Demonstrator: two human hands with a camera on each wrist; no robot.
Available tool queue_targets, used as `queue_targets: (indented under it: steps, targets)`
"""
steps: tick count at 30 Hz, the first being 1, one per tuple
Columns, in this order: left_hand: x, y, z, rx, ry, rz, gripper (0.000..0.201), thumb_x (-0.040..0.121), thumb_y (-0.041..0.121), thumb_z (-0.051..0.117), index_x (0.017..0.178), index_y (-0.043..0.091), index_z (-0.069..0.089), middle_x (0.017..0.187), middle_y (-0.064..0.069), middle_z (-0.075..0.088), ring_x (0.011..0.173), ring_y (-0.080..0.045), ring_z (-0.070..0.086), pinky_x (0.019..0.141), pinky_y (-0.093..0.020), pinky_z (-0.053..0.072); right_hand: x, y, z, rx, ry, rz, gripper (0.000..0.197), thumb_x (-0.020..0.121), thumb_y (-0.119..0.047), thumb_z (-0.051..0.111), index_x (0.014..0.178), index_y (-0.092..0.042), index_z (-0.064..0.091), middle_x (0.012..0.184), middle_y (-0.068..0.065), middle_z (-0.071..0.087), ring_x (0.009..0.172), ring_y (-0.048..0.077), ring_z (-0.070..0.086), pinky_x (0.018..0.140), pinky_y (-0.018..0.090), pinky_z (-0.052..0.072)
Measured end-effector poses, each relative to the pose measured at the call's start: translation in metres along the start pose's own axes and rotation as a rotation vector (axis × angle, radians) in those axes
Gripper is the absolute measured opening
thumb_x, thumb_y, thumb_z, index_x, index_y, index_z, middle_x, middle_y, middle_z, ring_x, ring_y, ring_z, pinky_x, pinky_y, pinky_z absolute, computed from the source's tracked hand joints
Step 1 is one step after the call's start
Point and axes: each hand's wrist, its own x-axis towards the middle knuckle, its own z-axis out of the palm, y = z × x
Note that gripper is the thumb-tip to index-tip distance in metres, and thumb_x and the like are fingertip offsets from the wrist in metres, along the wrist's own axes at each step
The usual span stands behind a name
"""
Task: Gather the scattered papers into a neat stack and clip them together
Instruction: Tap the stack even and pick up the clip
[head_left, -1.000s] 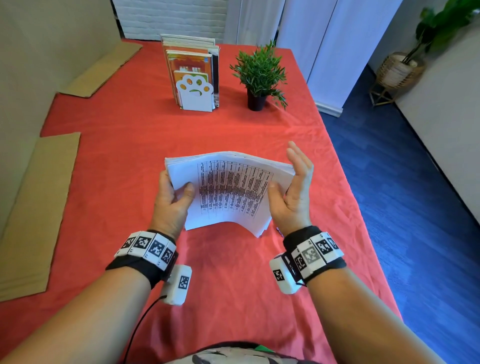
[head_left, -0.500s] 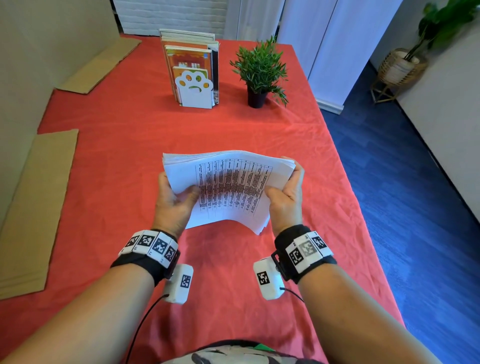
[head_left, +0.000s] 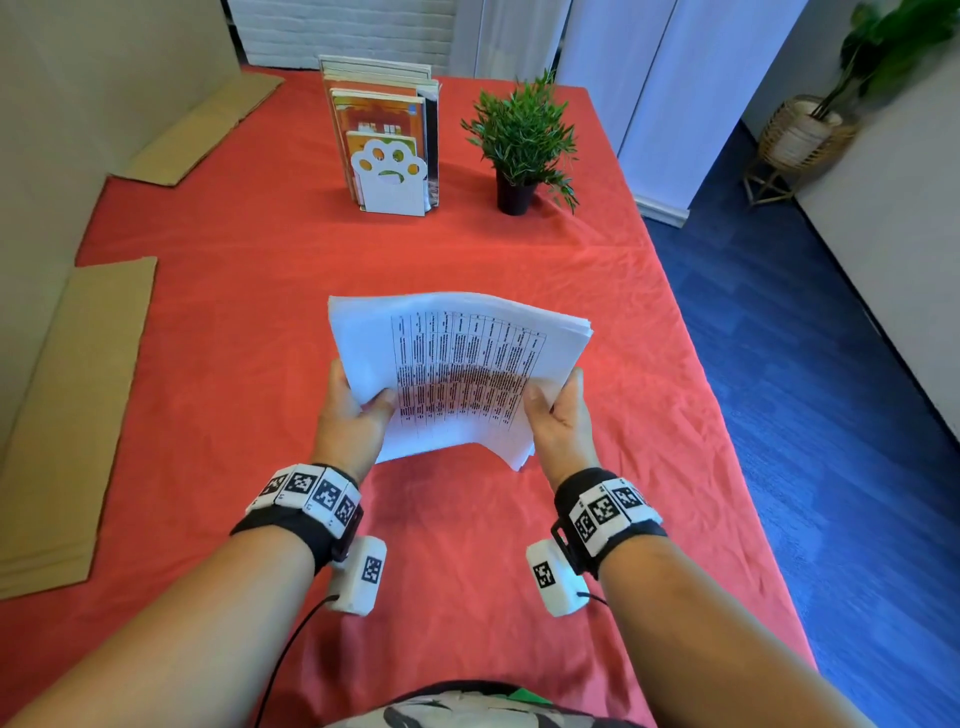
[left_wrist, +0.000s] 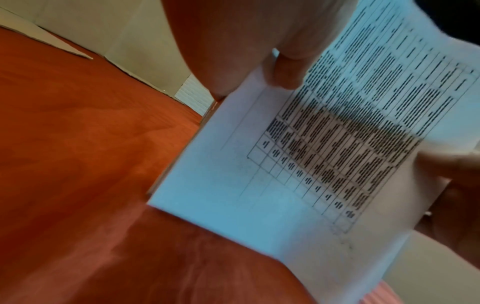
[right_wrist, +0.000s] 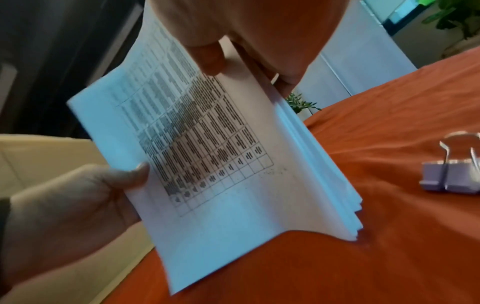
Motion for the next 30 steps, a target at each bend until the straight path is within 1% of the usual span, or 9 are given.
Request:
queue_targets:
  steps: [5,11,13,15,19,22,24,26,30]
  targets:
    - [0.004,0.003,0.001,0.189,-0.047,-0.136,0.031,0.088,0.006,0.058,0.110,0.023,0.044,0.108,-0.002,0.062,0.098,-0.022,0.059,0.090,-0.038,0.047,0.008,0.007,-0.008,-0.192,0.039,-0.008,0.014,0.090,-0.017,0.050,0.087,-0.019,0.037,0.079,-0.006,0.054,0.075,0.018,0.055,0.071,0.048,0.052]
    - [-0.027,-0.041,0.003,0.292,-0.191,-0.565,0.056,0.083,0.008,0.064,0.131,0.012,0.034,0.132,-0.014,0.054,0.114,-0.032,0.056,0.103,-0.050,0.043,-0.009,0.047,-0.017,-0.342,-0.095,0.361,0.017,0.091,-0.009,0.048,0.108,-0.012,0.050,0.104,0.010,0.063,0.098,0.030,0.063,0.089,0.050,0.053]
    - [-0.036,-0.045,0.006,0.450,-0.156,-0.522,0.080,0.081,0.004,0.063,0.145,0.014,0.017,0.149,-0.013,0.034,0.133,-0.033,0.038,0.112,-0.045,0.030,-0.018,0.061,-0.018,-0.383,-0.131,0.410,0.018,0.091,-0.009,0.047,0.109,-0.007,0.049,0.107,0.015,0.062,0.098,0.032,0.063,0.087,0.049,0.054]
    - [-0.034,-0.039,0.007,0.732,-0.120,-0.317,0.088,0.084,0.009,0.058,0.151,0.020,0.002,0.159,-0.004,0.009,0.146,-0.030,0.012,0.118,-0.049,0.015,-0.025,0.072,-0.018,-0.389,-0.161,0.451,0.016,0.091,-0.009,0.047,0.107,-0.008,0.050,0.106,0.016,0.062,0.097,0.033,0.063,0.087,0.048,0.054]
    - [-0.005,-0.035,0.017,0.953,-0.399,-0.014,0.058,0.099,0.032,0.034,0.150,0.032,0.006,0.160,0.011,0.004,0.148,-0.023,-0.006,0.115,-0.061,0.000,-0.035,0.080,-0.016,-0.343,-0.207,0.506,0.022,0.091,-0.008,0.048,0.113,-0.012,0.052,0.108,0.012,0.065,0.100,0.027,0.064,0.091,0.044,0.053]
    - [0.017,-0.041,0.022,1.101,-0.595,-0.037,0.040,0.100,0.039,0.026,0.139,0.035,0.035,0.144,0.012,0.041,0.144,-0.022,0.016,0.108,-0.068,0.002,-0.040,0.084,-0.016,-0.311,-0.201,0.504,0.021,0.092,-0.007,0.048,0.113,-0.009,0.051,0.112,0.016,0.064,0.100,0.028,0.062,0.085,0.036,0.049]
    - [0.025,-0.047,0.022,1.107,-0.688,-0.066,0.029,0.101,0.037,0.028,0.108,0.024,0.053,0.104,0.008,0.060,0.112,-0.022,0.047,0.103,-0.057,0.029,-0.042,0.087,-0.018,-0.322,-0.223,0.500,0.020,0.092,-0.009,0.048,0.112,-0.009,0.051,0.112,0.014,0.064,0.102,0.029,0.062,0.084,0.036,0.049]
    - [0.029,-0.055,0.022,1.098,-0.699,-0.021,0.027,0.100,0.034,0.031,0.079,0.024,0.044,0.074,0.006,0.049,0.082,-0.022,0.052,0.078,-0.038,0.041,-0.041,0.086,-0.021,-0.370,-0.236,0.474,0.019,0.093,-0.013,0.049,0.111,-0.011,0.054,0.107,0.009,0.064,0.099,0.027,0.062,0.082,0.033,0.048]
    - [0.029,-0.061,0.023,1.123,-0.592,-0.049,0.026,0.101,0.031,0.035,0.078,0.025,0.046,0.078,0.007,0.050,0.085,-0.021,0.052,0.090,-0.045,0.034,-0.024,0.082,-0.035,-0.734,0.114,0.191,0.020,0.092,-0.021,0.053,0.108,-0.014,0.063,0.106,0.007,0.058,0.098,0.027,0.057,0.084,0.035,0.045]
